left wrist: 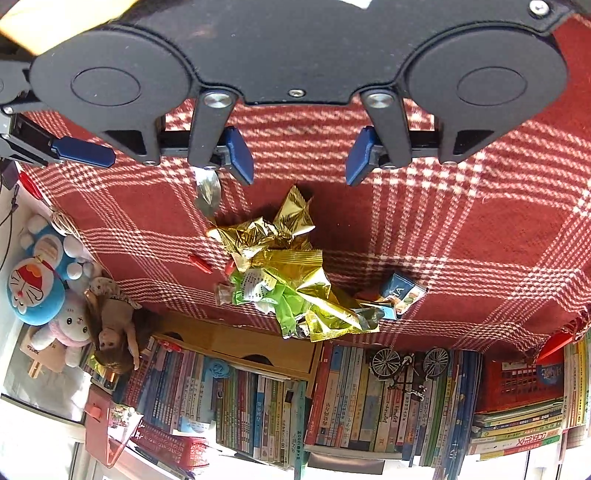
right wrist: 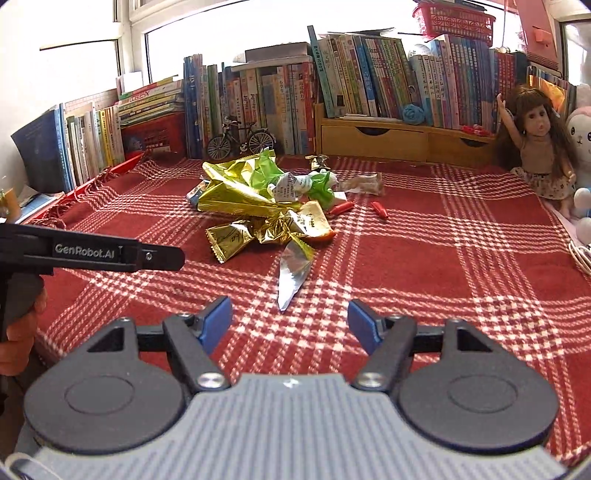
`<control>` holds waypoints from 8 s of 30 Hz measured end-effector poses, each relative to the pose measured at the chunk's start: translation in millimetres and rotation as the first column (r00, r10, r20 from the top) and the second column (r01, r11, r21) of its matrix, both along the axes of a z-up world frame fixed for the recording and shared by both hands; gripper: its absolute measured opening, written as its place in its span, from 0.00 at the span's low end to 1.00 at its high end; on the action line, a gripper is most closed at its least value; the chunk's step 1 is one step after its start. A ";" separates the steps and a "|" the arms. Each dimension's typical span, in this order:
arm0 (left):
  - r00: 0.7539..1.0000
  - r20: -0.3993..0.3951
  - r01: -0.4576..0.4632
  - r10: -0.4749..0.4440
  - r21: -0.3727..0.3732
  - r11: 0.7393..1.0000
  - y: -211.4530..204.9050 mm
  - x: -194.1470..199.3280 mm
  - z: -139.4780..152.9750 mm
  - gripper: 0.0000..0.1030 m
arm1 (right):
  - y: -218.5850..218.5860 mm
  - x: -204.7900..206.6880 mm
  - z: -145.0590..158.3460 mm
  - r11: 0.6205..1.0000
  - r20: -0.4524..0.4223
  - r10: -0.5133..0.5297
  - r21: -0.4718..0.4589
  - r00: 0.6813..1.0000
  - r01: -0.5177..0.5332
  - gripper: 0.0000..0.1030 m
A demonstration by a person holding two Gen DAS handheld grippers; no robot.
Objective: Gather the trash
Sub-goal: 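Grasp the gold foil wrapper with the left tool while the right tool grasps the silver wrapper, then carry both wrappers down over the bin and open both tools, then raise both tools back up toward the wrapper pile on the blanket, then grasp the large gold-green foil wrapper with the left tool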
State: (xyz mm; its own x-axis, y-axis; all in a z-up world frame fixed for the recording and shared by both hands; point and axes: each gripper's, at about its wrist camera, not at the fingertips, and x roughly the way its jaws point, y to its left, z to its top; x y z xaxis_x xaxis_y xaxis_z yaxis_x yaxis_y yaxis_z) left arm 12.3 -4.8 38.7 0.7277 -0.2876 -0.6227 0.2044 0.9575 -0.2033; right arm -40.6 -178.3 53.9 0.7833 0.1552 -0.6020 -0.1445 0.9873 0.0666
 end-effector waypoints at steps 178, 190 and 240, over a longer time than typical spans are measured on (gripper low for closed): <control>0.979 -0.113 0.175 -0.169 0.046 0.983 30.8 -167.4 -8.0 0.78 | 29.6 -94.6 -7.0 0.956 -0.214 0.292 0.098 0.932 -0.277 0.73; 0.999 0.031 0.046 -0.045 -0.048 0.998 32.0 -63.5 32.9 0.65 | 4.3 -26.3 23.4 0.999 -0.037 0.054 -0.002 0.998 -0.054 0.74; 0.991 -0.012 -0.134 0.135 -0.220 0.966 52.5 81.6 15.2 0.18 | 35.2 144.6 -36.2 0.992 -0.039 0.064 -0.109 0.997 -0.068 0.67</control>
State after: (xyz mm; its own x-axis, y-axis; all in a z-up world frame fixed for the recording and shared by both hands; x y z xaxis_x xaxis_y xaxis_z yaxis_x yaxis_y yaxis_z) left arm 93.9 47.7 53.9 0.7707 -0.3167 -0.5529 0.0780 0.9081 -0.4113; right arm 104.0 -143.1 17.6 0.7513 0.1371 -0.6455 -0.2093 0.9772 -0.0360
